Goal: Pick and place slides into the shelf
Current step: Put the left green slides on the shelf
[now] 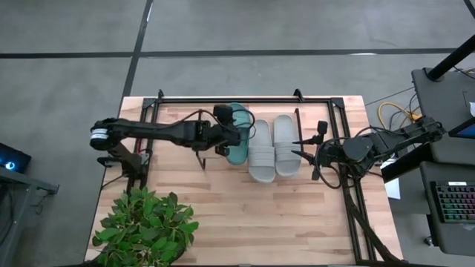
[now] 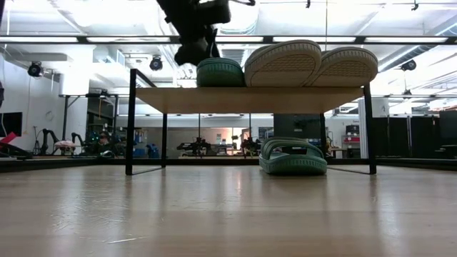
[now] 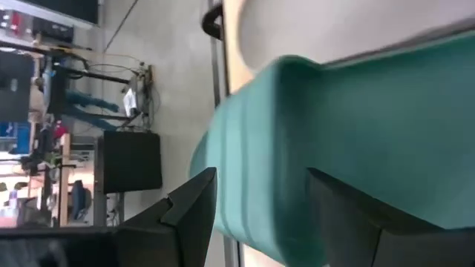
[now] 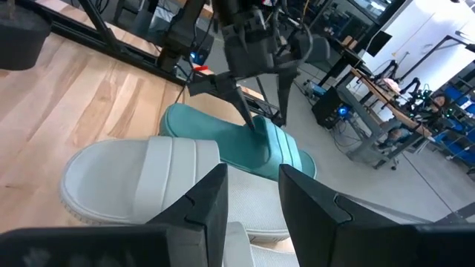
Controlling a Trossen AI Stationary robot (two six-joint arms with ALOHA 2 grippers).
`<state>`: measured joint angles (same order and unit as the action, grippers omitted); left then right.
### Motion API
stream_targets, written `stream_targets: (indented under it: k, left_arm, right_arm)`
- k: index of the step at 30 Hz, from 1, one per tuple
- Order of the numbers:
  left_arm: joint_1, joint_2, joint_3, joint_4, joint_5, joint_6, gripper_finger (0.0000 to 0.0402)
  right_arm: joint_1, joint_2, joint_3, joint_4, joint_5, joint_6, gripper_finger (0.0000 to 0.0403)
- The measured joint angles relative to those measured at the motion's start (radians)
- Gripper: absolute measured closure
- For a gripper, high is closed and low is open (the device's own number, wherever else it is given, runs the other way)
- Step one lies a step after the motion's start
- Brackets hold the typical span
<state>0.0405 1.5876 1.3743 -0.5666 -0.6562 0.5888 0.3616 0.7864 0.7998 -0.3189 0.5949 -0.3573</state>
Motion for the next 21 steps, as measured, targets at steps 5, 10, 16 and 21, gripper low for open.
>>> stream_targets:
  k: [5,10,16,21]
  left_arm:
    - [0.016,0.012,0.001,0.002,0.004,0.002,0.0212]
    - [0.048,0.039,0.002,0.003,0.0,0.012,0.0212]
    - [0.061,0.07,0.002,0.024,-0.007,0.055,0.0246]
    - [0.063,0.071,0.002,0.044,-0.007,0.088,0.0309]
  right_arm:
    - [0.0,0.0,0.0,0.0,0.0,-0.002,0.0291]
    - [0.0,0.0,0.0,0.001,0.0,-0.002,0.0291]
    - [0.0,0.0,0.0,0.0,0.0,-0.002,0.0291]
    - [0.0,0.0,-0.002,0.0,0.0,-0.002,0.0291]
